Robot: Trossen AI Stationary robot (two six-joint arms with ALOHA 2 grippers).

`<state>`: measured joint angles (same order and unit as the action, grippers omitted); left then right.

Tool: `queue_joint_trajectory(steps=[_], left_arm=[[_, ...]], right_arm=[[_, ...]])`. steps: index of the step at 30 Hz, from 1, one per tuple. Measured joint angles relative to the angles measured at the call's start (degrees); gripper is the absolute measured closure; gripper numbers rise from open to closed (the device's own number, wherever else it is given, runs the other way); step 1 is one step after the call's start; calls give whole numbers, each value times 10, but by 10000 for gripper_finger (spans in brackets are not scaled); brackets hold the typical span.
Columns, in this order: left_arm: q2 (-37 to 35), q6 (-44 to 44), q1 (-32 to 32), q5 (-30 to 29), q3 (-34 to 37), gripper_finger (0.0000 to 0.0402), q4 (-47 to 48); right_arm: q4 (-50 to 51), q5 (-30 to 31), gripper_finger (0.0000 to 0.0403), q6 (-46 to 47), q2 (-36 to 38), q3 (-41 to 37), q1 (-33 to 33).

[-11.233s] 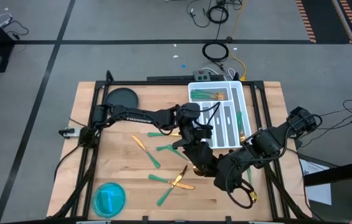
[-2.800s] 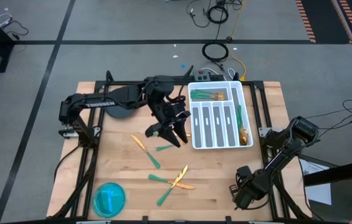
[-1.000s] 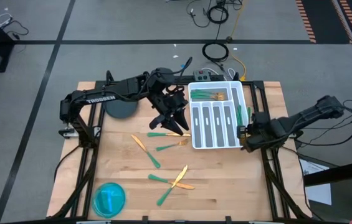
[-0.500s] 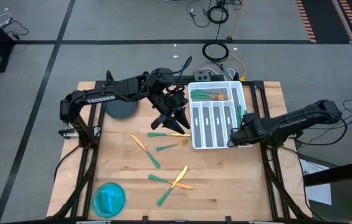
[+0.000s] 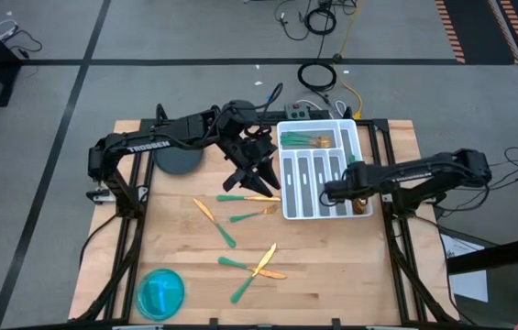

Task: Sort silverware
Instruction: Put the green spoon on the silverware tray, then put the green fork into the silverware tray

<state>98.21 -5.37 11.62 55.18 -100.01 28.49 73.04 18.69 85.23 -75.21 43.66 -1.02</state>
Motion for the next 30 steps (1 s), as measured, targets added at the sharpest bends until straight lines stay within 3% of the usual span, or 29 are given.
queue_joint_trajectory(steps=[10,18,23,30], left_arm=[[0,3,0,0,0,223,10],[0,16,0,-12,0,223,21],[0,17,0,-13,0,223,27],[0,13,0,3,0,223,27]], right_arm=[[-4,-55,403,-74,-53,0,-55],[-23,-55,392,-78,-98,0,-84],[-87,-52,333,-109,-103,0,-84],[-96,-33,227,-151,-103,17,-77]])
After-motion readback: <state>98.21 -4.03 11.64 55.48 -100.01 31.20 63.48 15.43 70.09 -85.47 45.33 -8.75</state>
